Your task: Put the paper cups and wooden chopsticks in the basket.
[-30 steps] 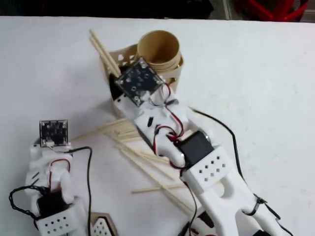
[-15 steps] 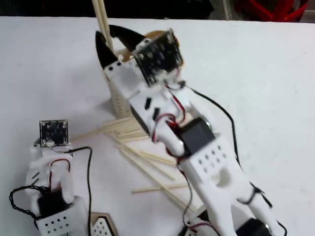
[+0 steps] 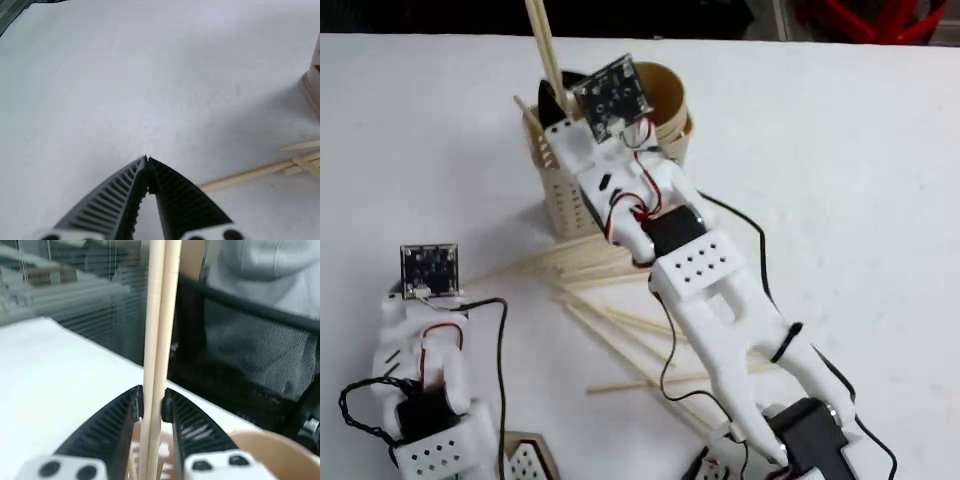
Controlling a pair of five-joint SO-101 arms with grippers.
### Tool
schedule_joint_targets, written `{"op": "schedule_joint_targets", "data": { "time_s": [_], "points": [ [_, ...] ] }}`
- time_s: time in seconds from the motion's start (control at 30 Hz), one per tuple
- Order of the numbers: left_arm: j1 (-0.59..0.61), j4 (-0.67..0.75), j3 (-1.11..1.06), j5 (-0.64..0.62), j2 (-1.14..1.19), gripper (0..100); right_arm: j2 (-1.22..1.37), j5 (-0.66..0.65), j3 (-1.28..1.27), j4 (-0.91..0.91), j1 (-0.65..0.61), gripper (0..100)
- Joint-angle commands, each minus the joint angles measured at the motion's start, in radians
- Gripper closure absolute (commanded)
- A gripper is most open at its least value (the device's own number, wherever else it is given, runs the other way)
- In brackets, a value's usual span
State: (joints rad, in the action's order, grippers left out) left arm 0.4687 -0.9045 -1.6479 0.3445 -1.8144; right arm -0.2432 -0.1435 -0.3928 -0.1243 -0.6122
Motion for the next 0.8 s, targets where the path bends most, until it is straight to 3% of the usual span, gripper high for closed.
{"op": "schedule_joint_targets", "data": {
  "time_s": [0.0, 0.27, 0.57, 0.77],
  "points": [
    [0.005, 0.020, 0.038, -0.011, -0.010, 98, -0.007, 0.012, -0.018, 0.025, 0.018, 98.1],
    [0.005, 0.020, 0.038, -0.011, -0.010, 98, -0.018, 0.012, -0.018, -0.068, 0.016, 88.5],
    [0.005, 0.020, 0.038, -0.011, -0.010, 98, -0.228, 0.005, 0.092, -0.509, 0.021, 98.1],
    [0.005, 0.020, 0.038, -0.011, -0.010, 98, -0.417, 0.011, 0.091, -0.825, 0.127, 98.1]
  ]
}}
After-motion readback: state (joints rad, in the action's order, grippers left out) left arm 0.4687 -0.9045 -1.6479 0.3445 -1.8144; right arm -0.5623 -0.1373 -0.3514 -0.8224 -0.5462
